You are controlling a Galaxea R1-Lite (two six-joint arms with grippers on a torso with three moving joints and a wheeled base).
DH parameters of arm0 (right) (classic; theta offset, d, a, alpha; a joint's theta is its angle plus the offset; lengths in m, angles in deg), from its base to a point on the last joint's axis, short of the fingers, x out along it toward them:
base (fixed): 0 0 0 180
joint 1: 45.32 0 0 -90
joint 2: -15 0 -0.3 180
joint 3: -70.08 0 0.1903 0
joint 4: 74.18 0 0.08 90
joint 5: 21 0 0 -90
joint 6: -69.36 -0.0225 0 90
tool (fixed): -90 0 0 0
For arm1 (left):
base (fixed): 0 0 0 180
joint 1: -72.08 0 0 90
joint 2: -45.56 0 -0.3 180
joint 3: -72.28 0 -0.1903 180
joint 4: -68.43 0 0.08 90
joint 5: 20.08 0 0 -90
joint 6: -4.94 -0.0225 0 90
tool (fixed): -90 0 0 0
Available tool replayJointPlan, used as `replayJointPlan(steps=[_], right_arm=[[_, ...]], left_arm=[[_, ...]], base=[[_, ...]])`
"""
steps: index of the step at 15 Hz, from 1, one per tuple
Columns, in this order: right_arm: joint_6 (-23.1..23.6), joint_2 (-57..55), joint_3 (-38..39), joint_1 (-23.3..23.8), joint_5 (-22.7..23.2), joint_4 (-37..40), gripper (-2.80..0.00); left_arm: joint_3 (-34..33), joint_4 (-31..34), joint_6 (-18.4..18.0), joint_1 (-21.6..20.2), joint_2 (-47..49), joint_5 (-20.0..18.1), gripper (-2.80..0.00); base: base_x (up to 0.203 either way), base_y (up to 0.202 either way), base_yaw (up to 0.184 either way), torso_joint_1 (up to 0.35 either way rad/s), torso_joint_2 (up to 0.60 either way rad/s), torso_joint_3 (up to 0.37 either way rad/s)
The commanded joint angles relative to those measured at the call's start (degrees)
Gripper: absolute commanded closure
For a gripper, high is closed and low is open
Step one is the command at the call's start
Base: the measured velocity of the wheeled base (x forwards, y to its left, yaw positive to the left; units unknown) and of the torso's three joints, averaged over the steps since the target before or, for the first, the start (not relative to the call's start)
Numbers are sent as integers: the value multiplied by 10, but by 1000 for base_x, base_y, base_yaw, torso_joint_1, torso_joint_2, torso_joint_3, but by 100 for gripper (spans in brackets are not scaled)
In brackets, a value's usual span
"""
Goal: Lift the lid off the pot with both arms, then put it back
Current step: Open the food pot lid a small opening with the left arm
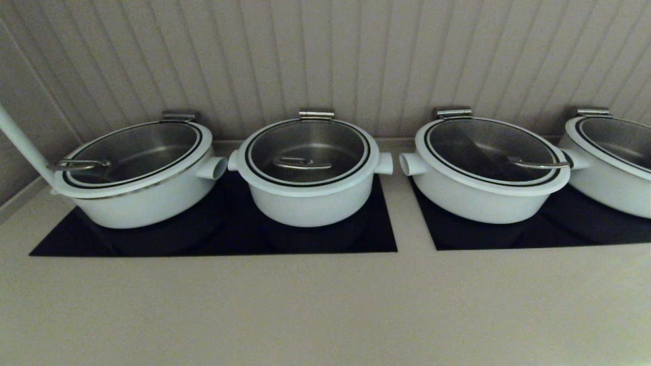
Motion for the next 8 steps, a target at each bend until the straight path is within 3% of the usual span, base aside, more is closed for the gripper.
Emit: replayJointPlan(steps=[1,8], right_arm=[[0,-1,0,0,1,0,0],[0,-1,0,0,1,1,0]], left_arm=[[0,0,0,0,0,0,0],[0,0,0,0,0,0,0]], base=[[0,0,0,0,0,0],[0,0,0,0,0,0]])
